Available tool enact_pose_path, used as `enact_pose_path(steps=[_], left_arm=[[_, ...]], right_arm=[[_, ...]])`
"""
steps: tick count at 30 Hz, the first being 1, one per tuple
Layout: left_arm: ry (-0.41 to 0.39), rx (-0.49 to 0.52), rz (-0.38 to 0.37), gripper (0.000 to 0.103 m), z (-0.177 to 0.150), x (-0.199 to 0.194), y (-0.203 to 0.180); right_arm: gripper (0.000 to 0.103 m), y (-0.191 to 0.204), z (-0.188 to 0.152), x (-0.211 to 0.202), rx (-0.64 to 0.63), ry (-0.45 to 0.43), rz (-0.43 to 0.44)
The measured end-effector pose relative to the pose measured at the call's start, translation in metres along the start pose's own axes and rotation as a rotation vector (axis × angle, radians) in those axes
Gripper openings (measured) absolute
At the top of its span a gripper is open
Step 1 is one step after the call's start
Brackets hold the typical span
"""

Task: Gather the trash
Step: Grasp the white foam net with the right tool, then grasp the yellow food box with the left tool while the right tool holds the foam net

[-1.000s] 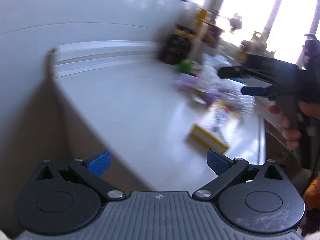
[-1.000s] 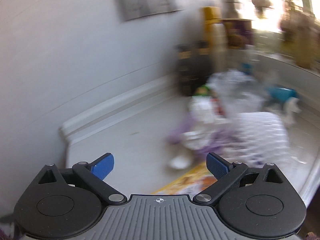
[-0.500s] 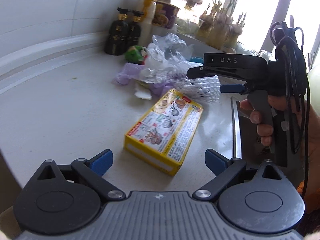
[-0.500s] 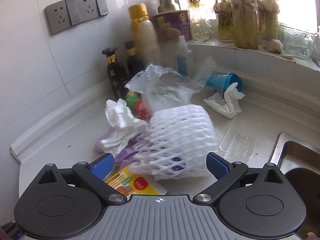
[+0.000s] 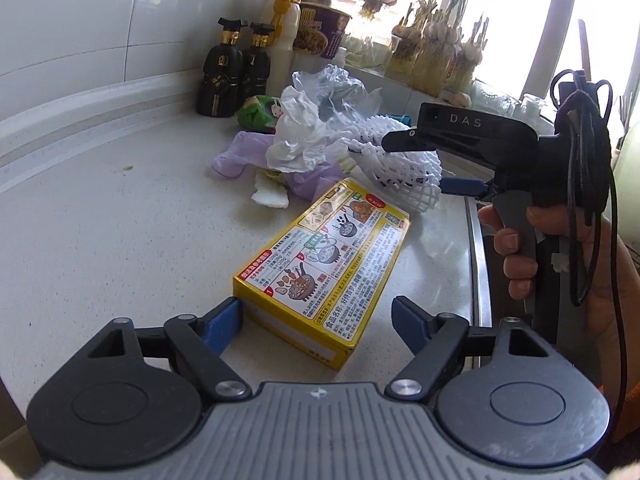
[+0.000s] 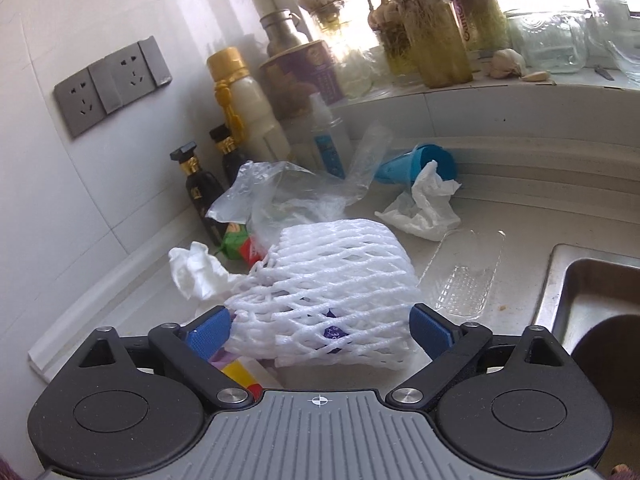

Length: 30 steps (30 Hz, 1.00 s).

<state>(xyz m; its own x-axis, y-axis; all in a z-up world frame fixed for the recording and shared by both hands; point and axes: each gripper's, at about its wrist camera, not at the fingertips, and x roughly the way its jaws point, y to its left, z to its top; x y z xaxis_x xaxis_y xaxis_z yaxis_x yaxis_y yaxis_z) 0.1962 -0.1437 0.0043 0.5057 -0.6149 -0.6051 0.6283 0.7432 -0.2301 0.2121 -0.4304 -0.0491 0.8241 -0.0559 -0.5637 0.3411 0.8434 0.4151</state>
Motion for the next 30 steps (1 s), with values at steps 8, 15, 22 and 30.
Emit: enact_pose_path(steps=[8,15,22,30], left_arm=[[-0.025,-0.013,-0.006,0.048,0.001,-0.001,0.005],[-0.045,0.089,0.046,0.082,0.006,-0.010,-0.005],[0.005,0.277,0.043,0.087,0.031,0.007,-0.023],[0.093,0.433,0.108,0.085,0.032,0.046,-0.039]], right_arm=[[0.034,0.002,-0.001,0.003,-0.005,-0.008,-0.051],[0.023,0.008,0.005,-0.008,-0.020,-0.033,-0.056],[0.021,0.019,0.013,-0.023,-0.062,-0.053,-0.031],[0.022,0.030,0.019,-0.036,-0.094,-0.077,0.000]])
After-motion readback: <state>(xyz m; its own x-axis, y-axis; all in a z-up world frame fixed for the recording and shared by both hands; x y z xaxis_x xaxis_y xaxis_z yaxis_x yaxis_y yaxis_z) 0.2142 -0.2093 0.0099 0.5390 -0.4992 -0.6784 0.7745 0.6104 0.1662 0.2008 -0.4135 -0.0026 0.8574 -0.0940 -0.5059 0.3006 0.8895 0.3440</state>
